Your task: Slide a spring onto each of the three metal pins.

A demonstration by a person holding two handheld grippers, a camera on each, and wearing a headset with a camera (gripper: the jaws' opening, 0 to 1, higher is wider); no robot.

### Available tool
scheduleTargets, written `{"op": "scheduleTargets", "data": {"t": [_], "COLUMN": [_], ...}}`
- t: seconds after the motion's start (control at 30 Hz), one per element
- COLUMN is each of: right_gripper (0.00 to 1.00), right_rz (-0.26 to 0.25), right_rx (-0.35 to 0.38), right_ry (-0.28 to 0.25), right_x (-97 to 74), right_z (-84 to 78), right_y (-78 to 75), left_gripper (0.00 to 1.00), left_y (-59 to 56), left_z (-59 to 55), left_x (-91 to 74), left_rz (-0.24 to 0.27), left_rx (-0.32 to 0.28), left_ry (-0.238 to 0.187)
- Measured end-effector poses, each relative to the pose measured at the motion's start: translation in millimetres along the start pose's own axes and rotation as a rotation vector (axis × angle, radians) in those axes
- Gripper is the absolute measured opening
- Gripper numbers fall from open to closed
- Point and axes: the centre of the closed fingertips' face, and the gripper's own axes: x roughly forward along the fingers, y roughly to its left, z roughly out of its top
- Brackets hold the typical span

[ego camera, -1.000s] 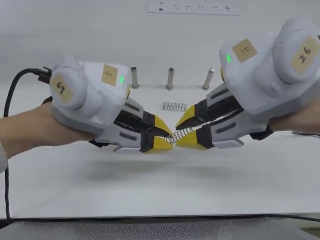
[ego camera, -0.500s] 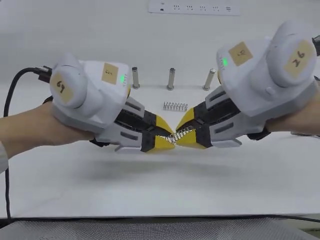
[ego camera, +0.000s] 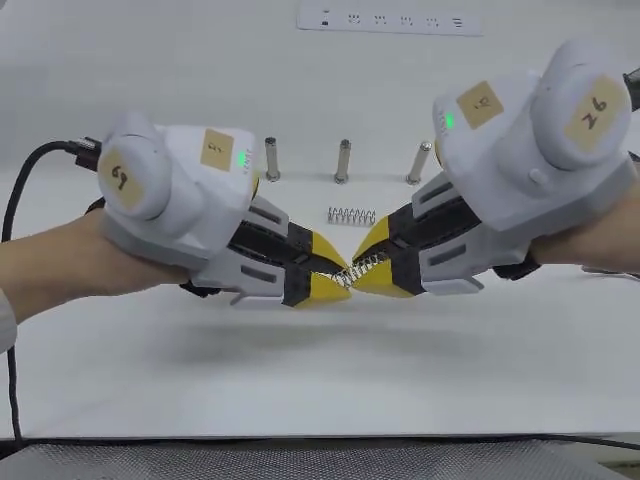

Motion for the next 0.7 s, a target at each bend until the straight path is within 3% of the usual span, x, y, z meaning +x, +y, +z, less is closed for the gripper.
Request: {"op": "scheduleTargets", "data": {"t": [0.47, 0.7], "right_gripper": [0.08, 0.08], "right_rz": [0.015, 0.02], "right_rx": [-0.032, -0.055], "right_ry": [0.024, 0.031], "right_x": [-0.5, -1.7], "right_z": [4.0, 7.5], "right_y": [2.7, 2.8], "left_gripper": [0.02, 0.03], "left_y": [-0.1, 0.3], "left_z": [0.8, 1.1], "left_x": [-3.1, -8.1], "left_rz": [0.045, 0.091], "left_rx": [-0.027, -0.059], "left_ry": [-0.035, -0.069]}}
